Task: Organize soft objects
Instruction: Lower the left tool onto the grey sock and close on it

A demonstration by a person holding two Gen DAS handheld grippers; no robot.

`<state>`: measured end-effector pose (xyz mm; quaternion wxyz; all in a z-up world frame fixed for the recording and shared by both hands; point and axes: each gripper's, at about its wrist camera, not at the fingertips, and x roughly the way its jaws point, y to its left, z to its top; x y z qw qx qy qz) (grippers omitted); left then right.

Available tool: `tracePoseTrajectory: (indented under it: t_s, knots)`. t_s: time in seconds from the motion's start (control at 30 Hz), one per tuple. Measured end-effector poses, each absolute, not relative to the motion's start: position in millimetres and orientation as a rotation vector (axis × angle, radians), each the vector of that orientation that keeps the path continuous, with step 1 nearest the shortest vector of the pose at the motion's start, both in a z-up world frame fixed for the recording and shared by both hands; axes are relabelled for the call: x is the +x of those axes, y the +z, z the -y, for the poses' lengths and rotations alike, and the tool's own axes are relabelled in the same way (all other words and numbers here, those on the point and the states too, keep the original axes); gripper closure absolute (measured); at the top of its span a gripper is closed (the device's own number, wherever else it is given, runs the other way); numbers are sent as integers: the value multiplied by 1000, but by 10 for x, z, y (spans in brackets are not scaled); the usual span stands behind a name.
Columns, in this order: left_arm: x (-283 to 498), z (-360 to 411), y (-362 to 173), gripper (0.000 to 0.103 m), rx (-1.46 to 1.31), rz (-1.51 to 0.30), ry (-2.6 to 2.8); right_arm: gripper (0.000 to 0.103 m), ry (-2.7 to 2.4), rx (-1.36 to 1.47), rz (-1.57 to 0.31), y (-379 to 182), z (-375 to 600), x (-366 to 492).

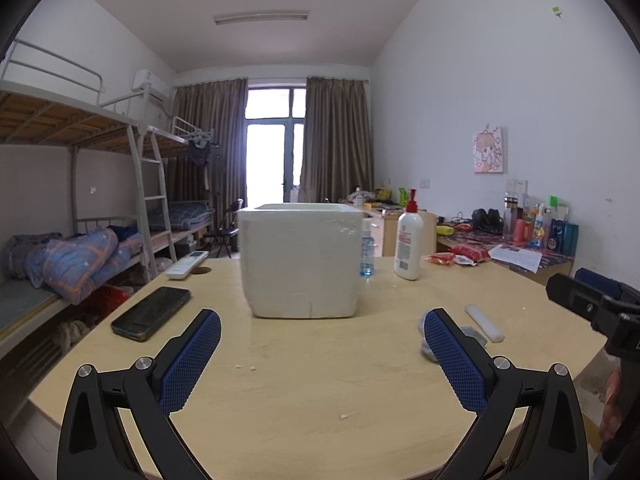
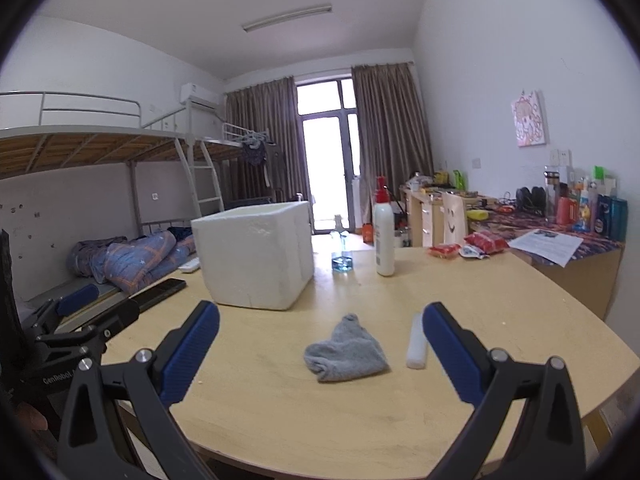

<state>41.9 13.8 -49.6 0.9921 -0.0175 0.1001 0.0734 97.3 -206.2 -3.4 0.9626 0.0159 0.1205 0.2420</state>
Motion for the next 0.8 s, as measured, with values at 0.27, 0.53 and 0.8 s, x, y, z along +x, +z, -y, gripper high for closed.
tracePoseTrajectory:
  t_s: [0.27,0.53,0.8]
  knots:
    - [620,70,-511,1,-15,-232,75,0,402,43,-258,-67,2332,1022]
    - [904,309,-537,1,13,-279,0,0,335,76,-313,-104,2540,1176]
    - [1173,476,-602,1,18,-339,-41,0,290,74,-343,-153,2622,1376]
